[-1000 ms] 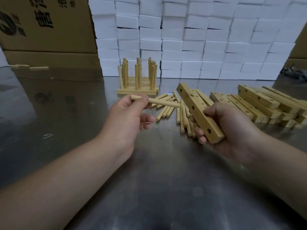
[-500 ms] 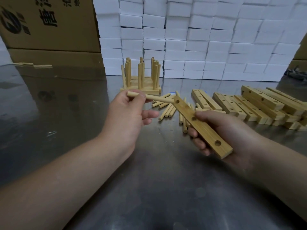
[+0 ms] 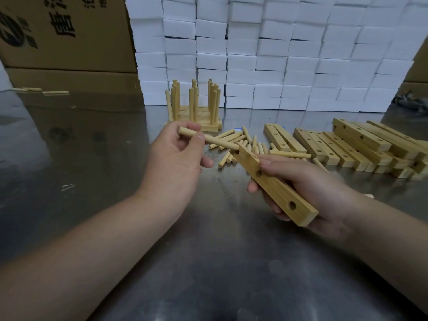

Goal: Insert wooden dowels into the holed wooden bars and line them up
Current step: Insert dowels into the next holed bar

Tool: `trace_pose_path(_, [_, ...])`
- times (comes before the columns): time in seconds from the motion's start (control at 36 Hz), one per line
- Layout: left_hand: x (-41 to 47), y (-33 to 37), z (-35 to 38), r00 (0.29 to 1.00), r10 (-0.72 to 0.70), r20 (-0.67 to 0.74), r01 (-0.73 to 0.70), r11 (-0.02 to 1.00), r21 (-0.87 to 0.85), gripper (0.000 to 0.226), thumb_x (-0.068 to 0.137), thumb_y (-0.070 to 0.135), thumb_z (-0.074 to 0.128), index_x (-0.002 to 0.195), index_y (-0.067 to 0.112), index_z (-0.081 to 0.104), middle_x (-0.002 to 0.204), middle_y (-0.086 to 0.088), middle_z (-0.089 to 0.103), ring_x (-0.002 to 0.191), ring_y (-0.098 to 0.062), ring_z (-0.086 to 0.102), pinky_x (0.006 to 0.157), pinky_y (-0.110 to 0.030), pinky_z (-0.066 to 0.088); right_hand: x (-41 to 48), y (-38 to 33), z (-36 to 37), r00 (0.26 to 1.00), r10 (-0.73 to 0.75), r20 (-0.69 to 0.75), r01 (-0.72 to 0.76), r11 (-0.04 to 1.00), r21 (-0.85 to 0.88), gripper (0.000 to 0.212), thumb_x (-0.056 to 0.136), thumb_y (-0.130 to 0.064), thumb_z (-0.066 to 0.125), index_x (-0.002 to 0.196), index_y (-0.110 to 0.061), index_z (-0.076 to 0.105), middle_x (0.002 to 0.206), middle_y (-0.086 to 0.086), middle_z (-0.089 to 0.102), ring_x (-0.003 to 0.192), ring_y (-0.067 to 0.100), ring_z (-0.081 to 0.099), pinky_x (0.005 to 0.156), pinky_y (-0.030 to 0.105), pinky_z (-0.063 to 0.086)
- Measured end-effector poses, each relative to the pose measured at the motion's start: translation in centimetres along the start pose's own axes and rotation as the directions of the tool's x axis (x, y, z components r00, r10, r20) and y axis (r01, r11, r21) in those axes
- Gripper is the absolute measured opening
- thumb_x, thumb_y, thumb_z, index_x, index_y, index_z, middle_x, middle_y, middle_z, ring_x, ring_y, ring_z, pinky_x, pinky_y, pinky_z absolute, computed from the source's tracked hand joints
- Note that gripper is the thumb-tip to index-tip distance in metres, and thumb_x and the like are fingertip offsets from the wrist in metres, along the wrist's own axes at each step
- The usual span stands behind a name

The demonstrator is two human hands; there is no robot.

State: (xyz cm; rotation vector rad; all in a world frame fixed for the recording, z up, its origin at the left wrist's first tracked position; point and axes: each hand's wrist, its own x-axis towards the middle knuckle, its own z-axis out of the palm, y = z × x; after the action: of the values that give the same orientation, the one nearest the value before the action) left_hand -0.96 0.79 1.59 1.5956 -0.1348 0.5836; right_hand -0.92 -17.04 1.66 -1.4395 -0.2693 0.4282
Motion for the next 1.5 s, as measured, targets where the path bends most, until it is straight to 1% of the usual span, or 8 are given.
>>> trace_pose_path(0.17, [-0.1, 0.1, -0.1, 1.0, -0.003, 0.006, 0.003, 1.0, 0.001, 0.017, 0.09, 0.014, 0.054, 0.082, 0.029, 0.057, 0.063, 0.013, 0.064, 0.052, -0.007, 0.062, 0.047, -0.016, 0.046, -0.1, -0.1, 0.2, 0.999, -0.021, -0.043, 0.02, 1.0, -0.012, 0.037, 0.082, -0.026, 0.055, 0.117, -0.018, 0.06, 0.073, 0.006, 0.067, 0.045, 0.005, 0.055, 0.037, 0.018, 0.039])
trace_pose_path(0.36, [-0.2, -0.2, 0.0, 1.0, 0.002, 0.014, -0.004, 0.991, 0.132, 0.022, 0.086, 0.019, 0.06, 0.07, 0.033, 0.063, 0.067, 0.007, 0.069, 0.062, -0.022, 0.064, 0.061, -0.037, 0.05, -0.1, -0.2, 0.1, 0.991, -0.036, -0.128, 0.036, 0.999, -0.008, 0.033, 0.091, -0.024, 0.05, 0.122, -0.018, 0.056, 0.068, 0.004, 0.064, 0.047, 0.004, 0.056, 0.039, 0.016, 0.04])
trace_pose_path(0.47, [-0.3, -0.2, 0.0, 0.999, 0.001, 0.041, -0.008, 0.982, 0.187, 0.026, 0.087, 0.019, 0.06, 0.067, 0.036, 0.064, 0.071, 0.008, 0.069, 0.055, -0.006, 0.062, 0.057, -0.029, 0.048, -0.1, -0.5, -0.1, 0.986, -0.045, -0.16, 0.052, 0.998, 0.039, 0.031, 0.09, -0.022, 0.051, 0.12, -0.019, 0.058, 0.063, 0.003, 0.063, 0.046, 0.005, 0.056, 0.038, 0.018, 0.04])
trace_pose_path(0.67, [-0.1, -0.3, -0.2, 0.997, -0.018, 0.078, -0.002, 0.968, 0.252, 0.025, 0.087, 0.02, 0.058, 0.068, 0.035, 0.064, 0.066, 0.016, 0.065, 0.051, -0.001, 0.058, 0.051, -0.018, 0.044, -0.2, -0.5, -0.3, 0.984, -0.057, -0.169, 0.056, 0.998, -0.01, 0.03, 0.089, -0.022, 0.052, 0.118, -0.024, 0.056, 0.064, 0.003, 0.065, 0.05, 0.007, 0.059, 0.041, 0.02, 0.044])
trace_pose_path(0.92, [0.3, 0.6, -1.2, 0.987, 0.049, 0.151, -0.122, 0.844, 0.522, 0.02, 0.086, 0.03, 0.059, 0.07, 0.043, 0.06, 0.065, 0.01, 0.061, 0.062, -0.007, 0.055, 0.052, -0.023, 0.043, -0.4, -0.9, -0.4, 0.982, -0.093, -0.163, 0.063, 0.982, -0.175, 0.036, 0.086, -0.018, 0.056, 0.119, -0.031, 0.055, 0.065, 0.003, 0.066, 0.061, 0.007, 0.062, 0.047, 0.023, 0.045])
trace_pose_path(1.06, [0.0, 0.7, -1.2, 0.971, 0.128, 0.203, -0.228, 0.748, 0.623, 0.013, 0.086, 0.034, 0.059, 0.091, 0.034, 0.07, 0.067, 0.011, 0.059, 0.065, -0.008, 0.052, 0.052, -0.024, 0.038, -0.4, -0.8, -0.2, 0.991, -0.085, -0.102, 0.06, 0.973, -0.225, 0.034, 0.089, -0.016, 0.052, 0.115, -0.038, 0.052, 0.065, 0.001, 0.064, 0.056, 0.008, 0.057, 0.045, 0.022, 0.044])
trace_pose_path(1.28, [-0.1, 0.5, -1.2, 0.937, 0.147, 0.317, -0.329, 0.673, 0.663, 0.02, 0.091, 0.031, 0.048, 0.096, 0.027, 0.067, 0.077, 0.0, 0.058, 0.071, -0.01, 0.049, 0.061, -0.028, 0.04, -0.5, -0.6, 0.0, 0.996, -0.077, -0.051, 0.066, 0.981, -0.183, 0.052, 0.092, -0.014, 0.049, 0.139, -0.034, 0.04, 0.065, 0.003, 0.056, 0.053, 0.015, 0.049, 0.043, 0.028, 0.043])
trace_pose_path(1.5, [-0.2, 0.4, -1.3, 0.955, 0.093, 0.283, -0.245, 0.783, 0.571, 0.018, 0.091, 0.03, 0.05, 0.092, 0.029, 0.068, 0.064, -0.002, 0.058, 0.068, -0.01, 0.049, 0.055, -0.03, 0.042, -0.7, -0.4, 0.0, 0.99, -0.124, -0.066, 0.102, 0.959, -0.264, 0.049, 0.091, -0.015, 0.051, 0.134, -0.038, 0.045, 0.063, 0.001, 0.058, 0.056, 0.012, 0.052, 0.051, 0.023, 0.044])
